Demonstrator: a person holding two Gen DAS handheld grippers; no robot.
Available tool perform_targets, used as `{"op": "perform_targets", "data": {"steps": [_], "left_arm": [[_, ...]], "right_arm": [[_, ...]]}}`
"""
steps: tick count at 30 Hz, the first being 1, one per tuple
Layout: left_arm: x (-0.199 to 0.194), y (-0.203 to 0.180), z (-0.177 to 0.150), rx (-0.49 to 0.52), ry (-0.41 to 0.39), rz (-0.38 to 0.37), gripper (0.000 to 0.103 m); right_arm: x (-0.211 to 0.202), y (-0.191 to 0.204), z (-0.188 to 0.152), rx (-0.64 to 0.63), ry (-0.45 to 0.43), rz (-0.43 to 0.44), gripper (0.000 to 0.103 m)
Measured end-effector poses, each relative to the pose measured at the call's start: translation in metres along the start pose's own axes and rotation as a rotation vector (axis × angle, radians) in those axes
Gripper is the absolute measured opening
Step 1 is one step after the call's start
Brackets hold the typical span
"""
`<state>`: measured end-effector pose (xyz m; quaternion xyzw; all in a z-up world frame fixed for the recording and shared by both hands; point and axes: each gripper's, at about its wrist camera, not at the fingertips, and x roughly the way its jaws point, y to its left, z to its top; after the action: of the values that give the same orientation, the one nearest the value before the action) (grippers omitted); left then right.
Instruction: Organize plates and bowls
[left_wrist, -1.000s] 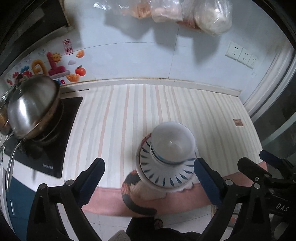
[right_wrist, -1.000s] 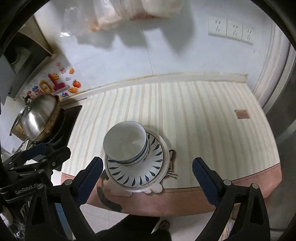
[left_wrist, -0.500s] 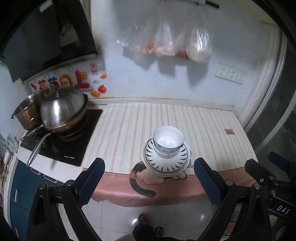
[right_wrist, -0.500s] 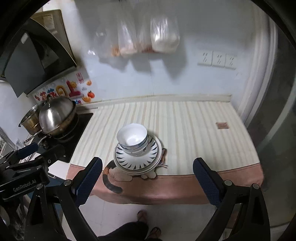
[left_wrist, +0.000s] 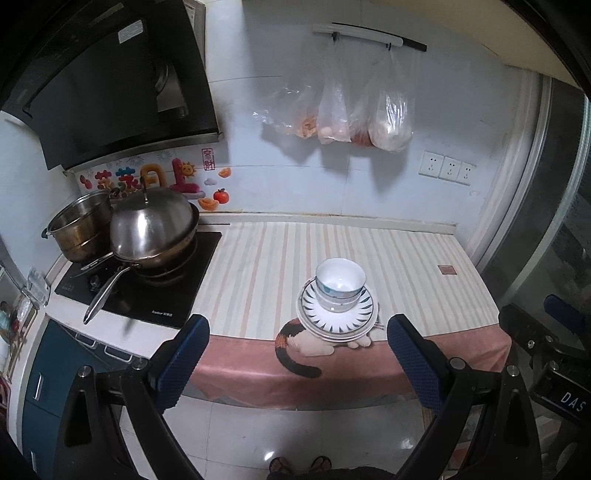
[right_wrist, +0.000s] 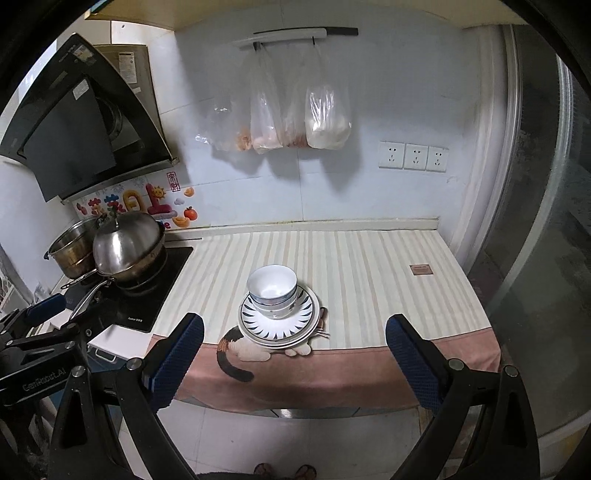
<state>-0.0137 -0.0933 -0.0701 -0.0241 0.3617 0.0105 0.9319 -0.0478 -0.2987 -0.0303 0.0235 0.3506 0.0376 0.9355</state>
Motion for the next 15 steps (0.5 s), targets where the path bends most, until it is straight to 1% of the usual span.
{"op": "perform_targets", "data": {"steps": [5, 15], "left_arm": [[-0.008, 0.008, -0.008, 0.008, -0.002, 0.009, 0.099], [-0.013, 0.022, -0.011, 0.003, -0.002, 0.017, 0.099]], "right_arm": [[-0.008, 0.012, -0.007, 0.006, -0.004, -0.013, 0.101], [-0.009, 0.025, -0.008, 0.004, 0.004, -0.01, 0.101]]}}
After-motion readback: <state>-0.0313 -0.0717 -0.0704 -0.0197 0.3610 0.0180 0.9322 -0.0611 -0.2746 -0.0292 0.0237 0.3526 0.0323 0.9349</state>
